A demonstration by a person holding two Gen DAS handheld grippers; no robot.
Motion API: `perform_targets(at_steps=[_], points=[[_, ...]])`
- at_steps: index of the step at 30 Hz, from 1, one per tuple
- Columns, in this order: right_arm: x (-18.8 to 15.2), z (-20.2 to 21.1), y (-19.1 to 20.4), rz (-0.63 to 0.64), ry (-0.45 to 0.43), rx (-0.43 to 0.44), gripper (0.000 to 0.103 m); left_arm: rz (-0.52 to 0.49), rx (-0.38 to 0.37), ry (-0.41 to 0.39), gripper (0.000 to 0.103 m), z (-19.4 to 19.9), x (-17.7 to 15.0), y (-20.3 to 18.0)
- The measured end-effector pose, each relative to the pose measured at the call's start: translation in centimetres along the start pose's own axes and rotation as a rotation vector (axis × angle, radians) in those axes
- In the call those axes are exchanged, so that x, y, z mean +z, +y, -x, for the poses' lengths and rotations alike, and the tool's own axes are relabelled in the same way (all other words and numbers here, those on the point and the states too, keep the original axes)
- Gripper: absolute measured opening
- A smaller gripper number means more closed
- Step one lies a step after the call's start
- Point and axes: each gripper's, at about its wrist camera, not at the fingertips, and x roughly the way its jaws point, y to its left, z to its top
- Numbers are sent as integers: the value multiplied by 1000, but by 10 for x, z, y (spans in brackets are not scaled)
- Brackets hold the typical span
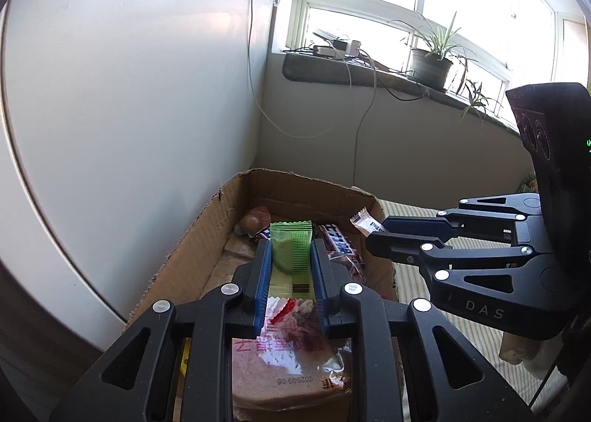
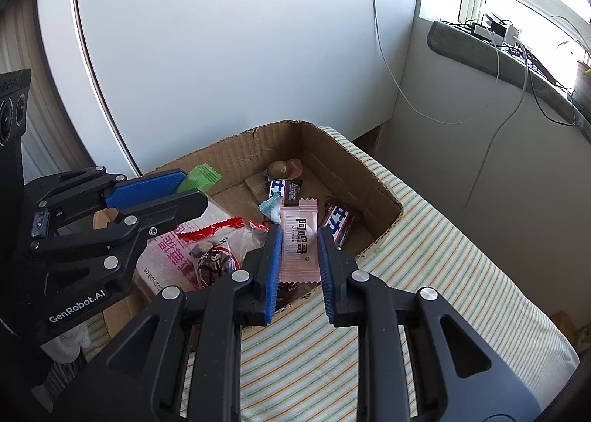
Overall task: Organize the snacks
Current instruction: 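Carry the green packet and pink bar into the box and release both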
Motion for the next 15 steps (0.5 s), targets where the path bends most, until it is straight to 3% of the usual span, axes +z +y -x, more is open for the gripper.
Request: perform_targets(at_steps=[15], points=[[-1,0,5,14,-4,2,21,-17,32,0,23,-1,1,-5]])
